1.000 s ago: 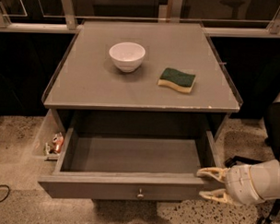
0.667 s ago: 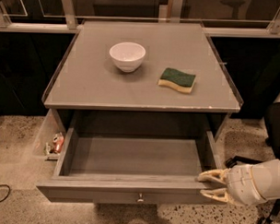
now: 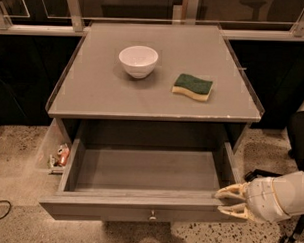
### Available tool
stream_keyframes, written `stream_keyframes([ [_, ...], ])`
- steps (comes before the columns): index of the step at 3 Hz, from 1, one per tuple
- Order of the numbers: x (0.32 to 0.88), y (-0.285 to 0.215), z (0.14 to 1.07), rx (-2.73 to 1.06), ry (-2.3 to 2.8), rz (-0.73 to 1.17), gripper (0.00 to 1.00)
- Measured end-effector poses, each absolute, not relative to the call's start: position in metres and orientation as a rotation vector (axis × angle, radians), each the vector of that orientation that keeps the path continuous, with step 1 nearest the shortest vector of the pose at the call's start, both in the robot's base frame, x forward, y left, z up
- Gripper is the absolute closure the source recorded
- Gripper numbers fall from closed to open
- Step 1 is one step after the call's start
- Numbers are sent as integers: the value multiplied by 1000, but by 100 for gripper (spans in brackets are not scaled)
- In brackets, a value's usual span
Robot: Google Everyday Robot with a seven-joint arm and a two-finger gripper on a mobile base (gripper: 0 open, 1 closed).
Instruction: Open top drawer
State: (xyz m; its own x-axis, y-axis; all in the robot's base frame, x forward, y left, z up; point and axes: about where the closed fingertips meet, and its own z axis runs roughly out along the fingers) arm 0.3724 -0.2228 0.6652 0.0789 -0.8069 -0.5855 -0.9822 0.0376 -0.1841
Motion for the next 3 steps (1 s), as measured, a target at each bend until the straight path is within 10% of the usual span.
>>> stream_keyframes([
  [3, 372, -223, 665, -1809, 1767, 410, 1],
])
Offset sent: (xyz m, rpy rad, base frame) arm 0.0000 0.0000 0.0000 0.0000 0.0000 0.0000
